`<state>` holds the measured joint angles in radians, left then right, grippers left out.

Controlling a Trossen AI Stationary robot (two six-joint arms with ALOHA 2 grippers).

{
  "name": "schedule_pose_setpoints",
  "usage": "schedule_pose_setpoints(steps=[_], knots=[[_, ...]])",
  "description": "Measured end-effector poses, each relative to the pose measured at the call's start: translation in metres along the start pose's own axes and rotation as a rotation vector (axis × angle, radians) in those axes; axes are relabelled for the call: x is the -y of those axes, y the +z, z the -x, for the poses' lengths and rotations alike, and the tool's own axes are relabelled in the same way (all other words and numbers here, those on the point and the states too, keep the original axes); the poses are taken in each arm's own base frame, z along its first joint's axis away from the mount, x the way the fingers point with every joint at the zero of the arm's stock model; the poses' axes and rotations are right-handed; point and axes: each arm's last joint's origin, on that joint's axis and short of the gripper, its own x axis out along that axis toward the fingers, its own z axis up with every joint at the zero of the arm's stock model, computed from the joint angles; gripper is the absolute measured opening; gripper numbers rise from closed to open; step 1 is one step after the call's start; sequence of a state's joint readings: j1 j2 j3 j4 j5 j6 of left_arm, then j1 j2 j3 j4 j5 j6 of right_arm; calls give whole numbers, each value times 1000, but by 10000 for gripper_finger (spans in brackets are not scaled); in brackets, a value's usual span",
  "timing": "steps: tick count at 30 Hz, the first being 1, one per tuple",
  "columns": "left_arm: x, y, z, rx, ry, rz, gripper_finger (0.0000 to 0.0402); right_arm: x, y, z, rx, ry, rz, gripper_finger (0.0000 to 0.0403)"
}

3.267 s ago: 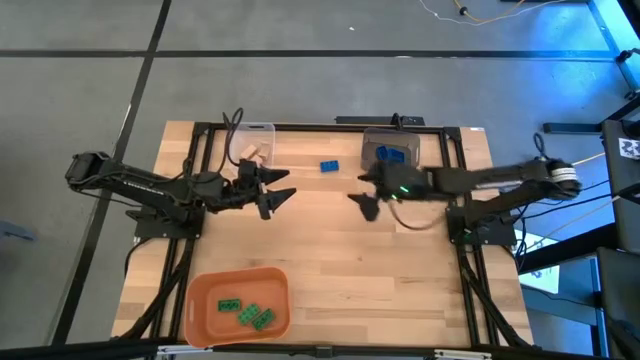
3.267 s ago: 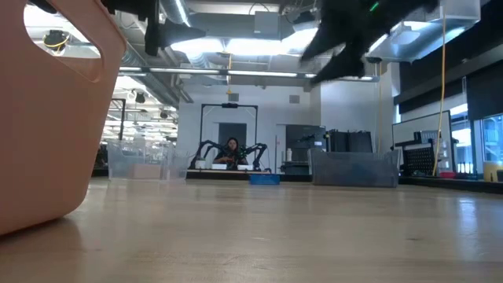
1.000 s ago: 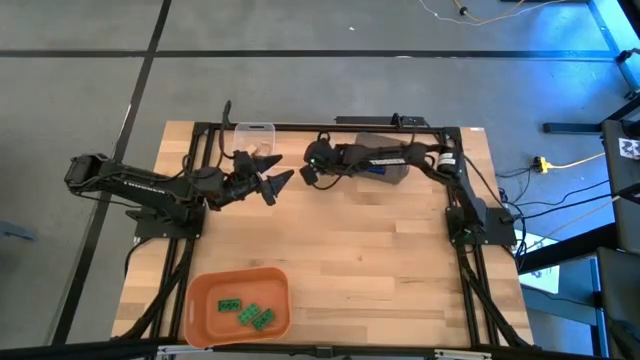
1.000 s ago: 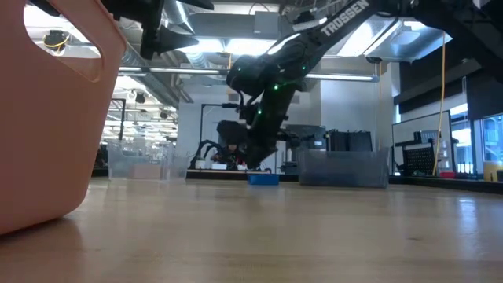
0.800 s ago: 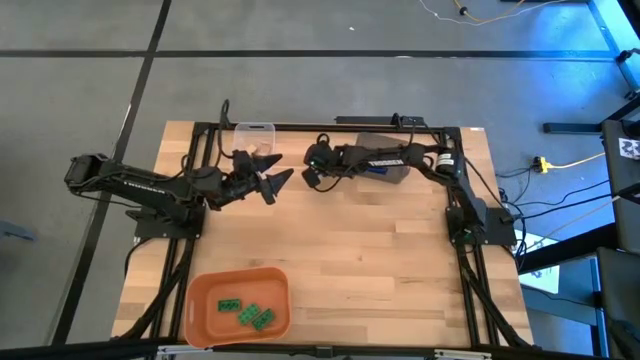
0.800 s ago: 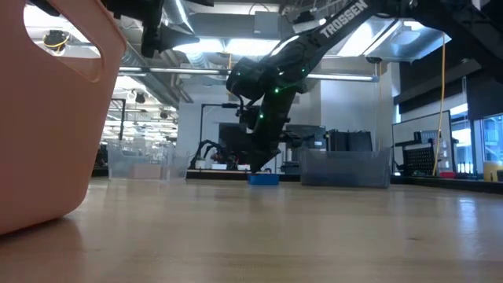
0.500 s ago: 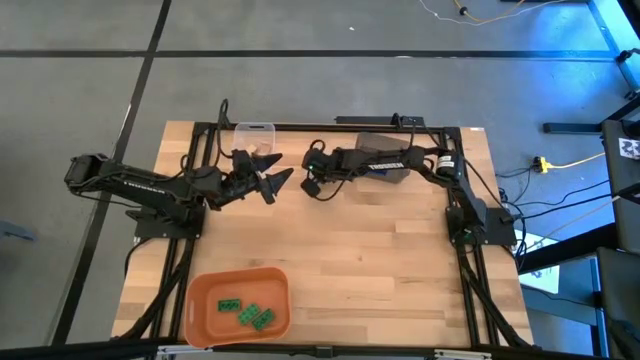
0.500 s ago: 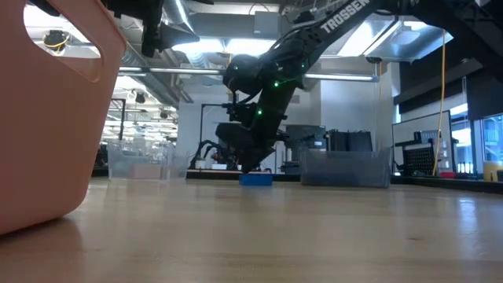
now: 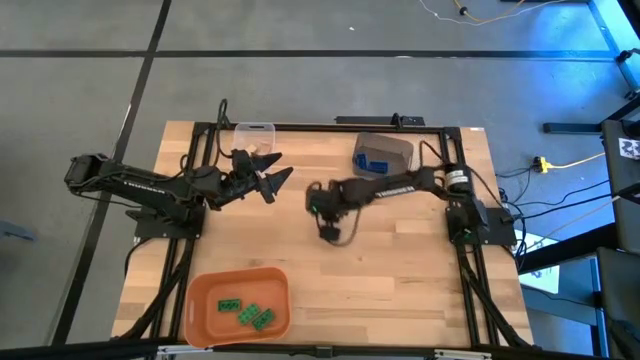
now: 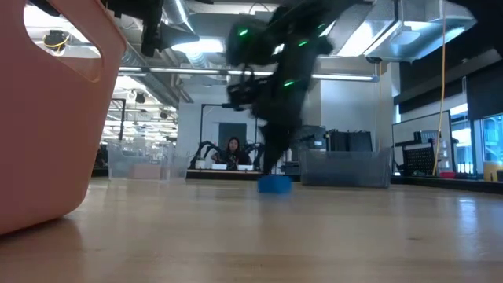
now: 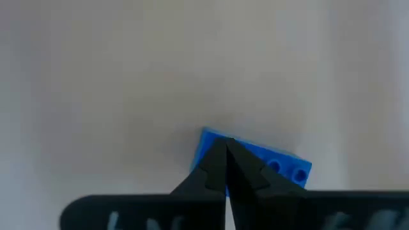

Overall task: Sort & place blocks by color
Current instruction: Put the blue game piece into the black transparent bin

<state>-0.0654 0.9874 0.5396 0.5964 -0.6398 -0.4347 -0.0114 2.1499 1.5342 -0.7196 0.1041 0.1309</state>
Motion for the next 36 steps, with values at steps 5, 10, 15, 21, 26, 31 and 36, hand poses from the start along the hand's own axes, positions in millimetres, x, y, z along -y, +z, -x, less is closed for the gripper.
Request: schedule_pose_setpoints(steps=[5, 10, 15, 21, 26, 31, 36], knots=[[0, 1, 0, 8, 5, 4, 369, -34, -53, 24, -47, 58, -21, 0], [0, 2, 0, 26, 25, 10, 369, -53, -118, 59, -35, 102, -188, 0], [-3, 4, -2, 40, 41, 11, 369, -60, -152, 111, 132, 173, -419, 0], [-7, 6, -4, 54, 57, 14, 369, -61, -180, 155, 147, 344, -303, 41], [-6, 6, -4, 50, 47, 20, 369, -55, -200, 158, -60, 395, 130, 156], [-6, 6, -4, 50, 47, 44, 369, -58, -199, 137, -84, 326, 575, 288], [-6, 6, -4, 50, 47, 45, 369, -68, -185, 108, -57, 211, 832, 348]])
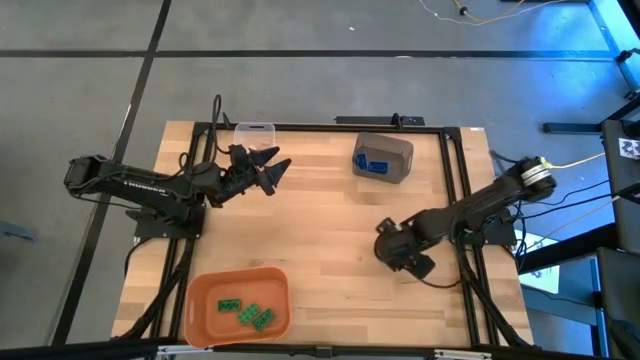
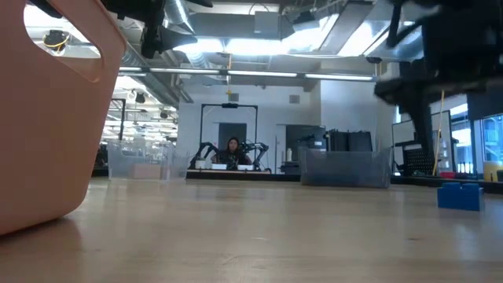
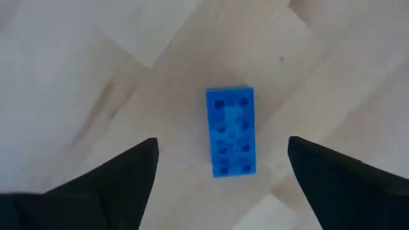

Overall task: Sort & place blocks by color
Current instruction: Put the blue game piece into the black transparent bin

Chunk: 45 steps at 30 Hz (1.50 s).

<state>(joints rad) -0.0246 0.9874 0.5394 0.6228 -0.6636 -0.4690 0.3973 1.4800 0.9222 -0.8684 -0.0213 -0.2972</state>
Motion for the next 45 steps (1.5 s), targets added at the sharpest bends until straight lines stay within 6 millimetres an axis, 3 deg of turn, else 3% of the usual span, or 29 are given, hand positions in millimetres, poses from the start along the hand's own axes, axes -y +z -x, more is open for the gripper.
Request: schedule_pose_setpoints(steps=[6, 11, 15, 19, 27, 31, 36, 41, 45], knots=[[0, 0, 0, 0, 0, 27, 369, 3, 5, -40, -118, 38, 59, 352], [0, 0, 0, 0, 0, 26, 369, 6, -5, -66, -131, 8, -37, 333], [0, 0, 0, 0, 1, 21, 369, 5, -9, -68, -120, -13, -137, 269], [0, 0, 0, -1, 1, 18, 369, 1, -11, -64, -120, -37, -236, 132], [0, 0, 0, -3, 1, 14, 369, -7, -34, -52, -29, -85, -654, 141], [1, -1, 0, -30, -53, -28, 369, -8, -39, -41, 293, -78, -1016, 141], [6, -4, 1, -111, -230, -97, 369, 0, -35, -26, 888, -134, -1326, 141], [11, -7, 4, -211, -434, -107, 369, 22, -28, -5, 1274, -242, -1352, 141], [8, -5, 11, -295, -470, -107, 369, 44, -21, 20, 1394, -302, -1252, 141]])
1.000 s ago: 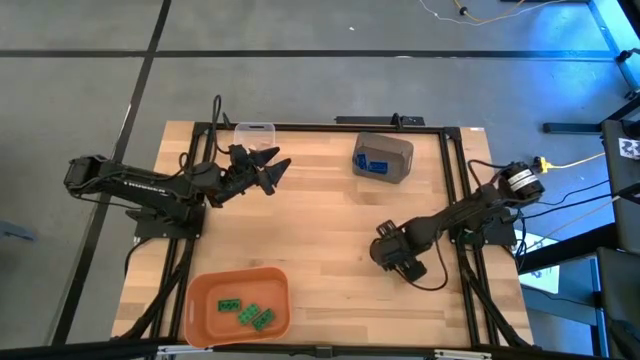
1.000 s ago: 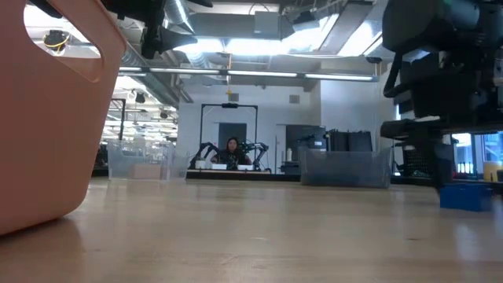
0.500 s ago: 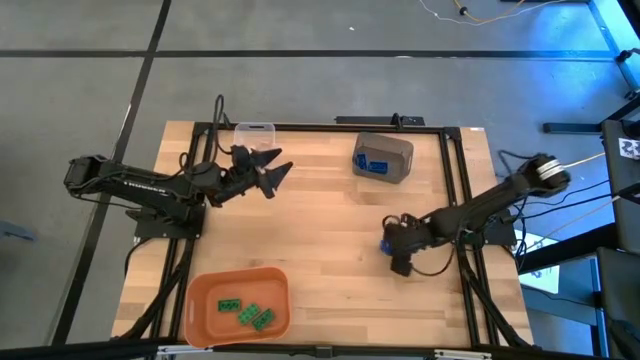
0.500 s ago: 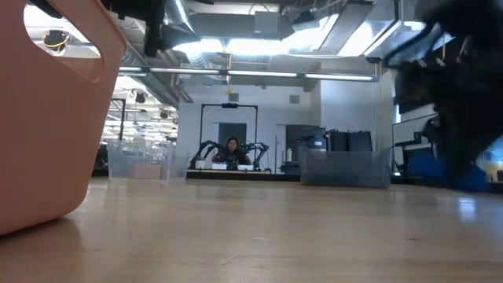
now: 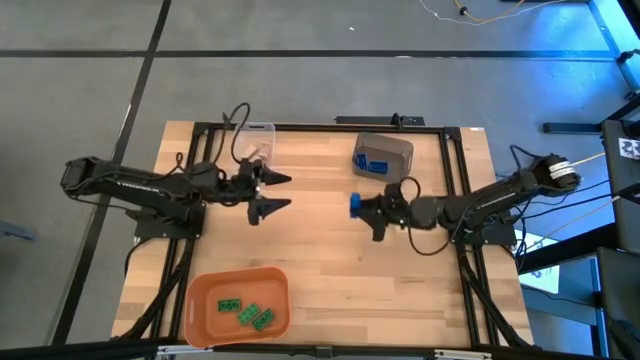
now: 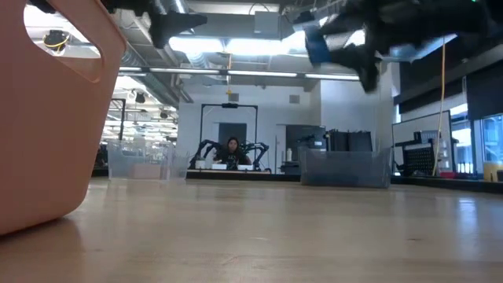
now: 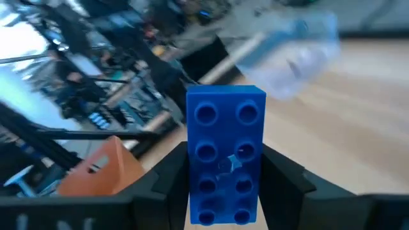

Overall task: Sort & place blocks by color
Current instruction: Put the blue game piece into the black transparent bin

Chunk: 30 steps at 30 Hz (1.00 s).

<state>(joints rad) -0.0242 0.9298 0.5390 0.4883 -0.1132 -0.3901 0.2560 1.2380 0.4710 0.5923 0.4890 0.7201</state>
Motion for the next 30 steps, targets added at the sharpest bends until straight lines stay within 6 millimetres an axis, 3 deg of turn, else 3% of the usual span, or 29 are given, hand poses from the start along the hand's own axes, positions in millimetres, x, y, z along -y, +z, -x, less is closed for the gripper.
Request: schedule_pose_setpoints(steps=[7, 12, 30], knots=[[-3, 13, 23, 4, 67, -5, 369, -22, 57, -21, 47, 207, 133, 141], [-4, 22, 31, 80, 138, 1, 369, -27, 79, -27, 22, 269, 210, 141], [-5, 22, 31, 97, 165, 54, 369, -26, 86, -29, -21, 362, 267, 141]])
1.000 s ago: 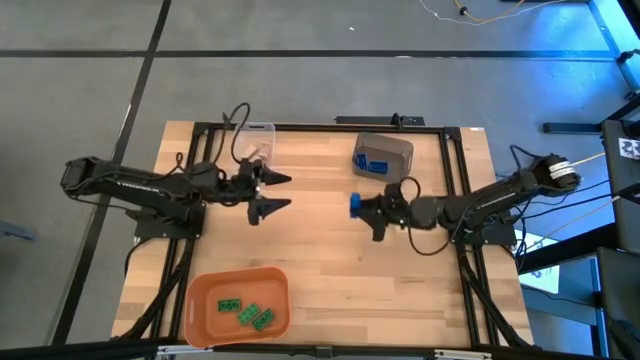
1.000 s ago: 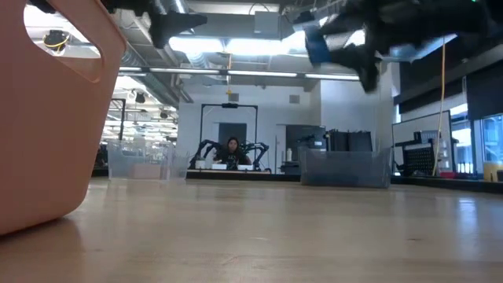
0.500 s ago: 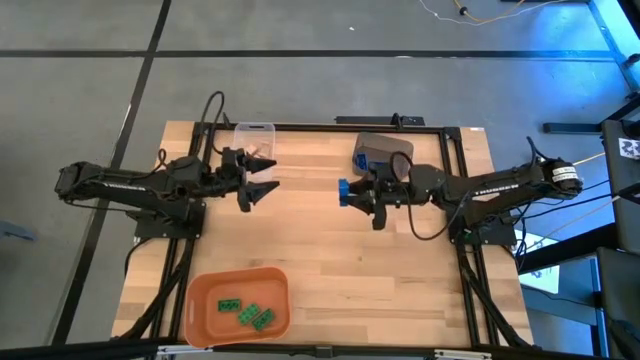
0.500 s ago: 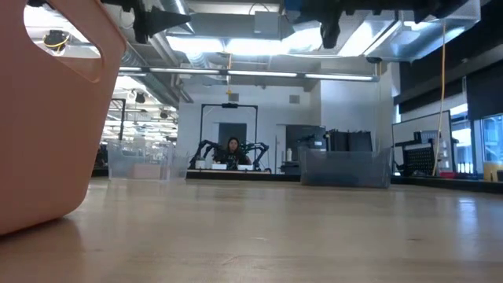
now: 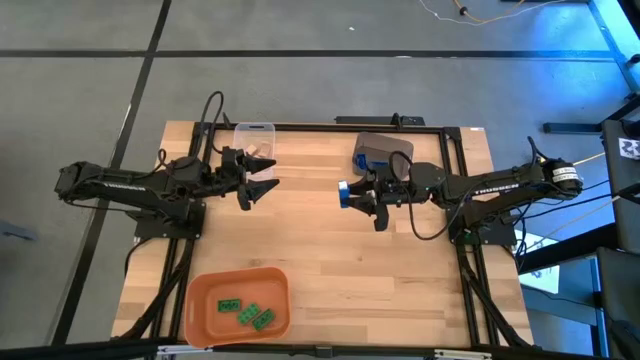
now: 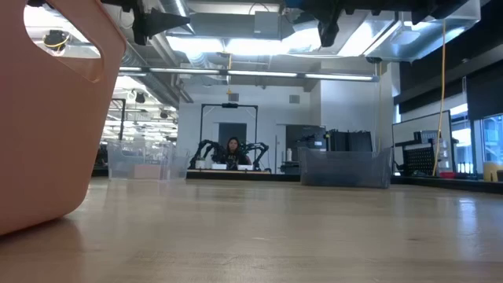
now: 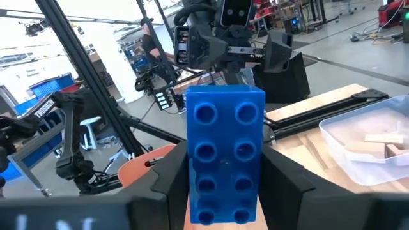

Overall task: Sort & place blocks by color
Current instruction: Put the blue game piece into the black transparent bin

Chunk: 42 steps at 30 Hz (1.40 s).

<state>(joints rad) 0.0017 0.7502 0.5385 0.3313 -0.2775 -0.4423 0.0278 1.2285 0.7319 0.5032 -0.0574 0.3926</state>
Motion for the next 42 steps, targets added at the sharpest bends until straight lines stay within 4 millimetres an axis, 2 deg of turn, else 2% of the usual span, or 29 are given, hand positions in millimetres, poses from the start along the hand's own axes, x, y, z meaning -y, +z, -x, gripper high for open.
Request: schedule_pose_setpoints(steps=[28, 30, 33, 37, 39, 42], knots=[[0, 0, 0, 1, -2, 0, 369, 2, 1, 0, 5, -7, 6, 141], [0, 0, 0, 2, 1, 0, 369, 10, 4, 1, 1, -44, -9, 141], [0, 1, 0, 7, 9, 0, 369, 32, 16, 1, -108, -216, -36, 141], [0, 1, 0, 10, 17, 0, 369, 66, 38, 11, -371, -610, -5, 141], [0, 1, 0, 10, 17, 0, 369, 88, 42, 20, -504, -828, 3, 141], [0, 1, 0, 11, 17, 0, 369, 124, 35, 34, -689, -1013, -39, 141]])
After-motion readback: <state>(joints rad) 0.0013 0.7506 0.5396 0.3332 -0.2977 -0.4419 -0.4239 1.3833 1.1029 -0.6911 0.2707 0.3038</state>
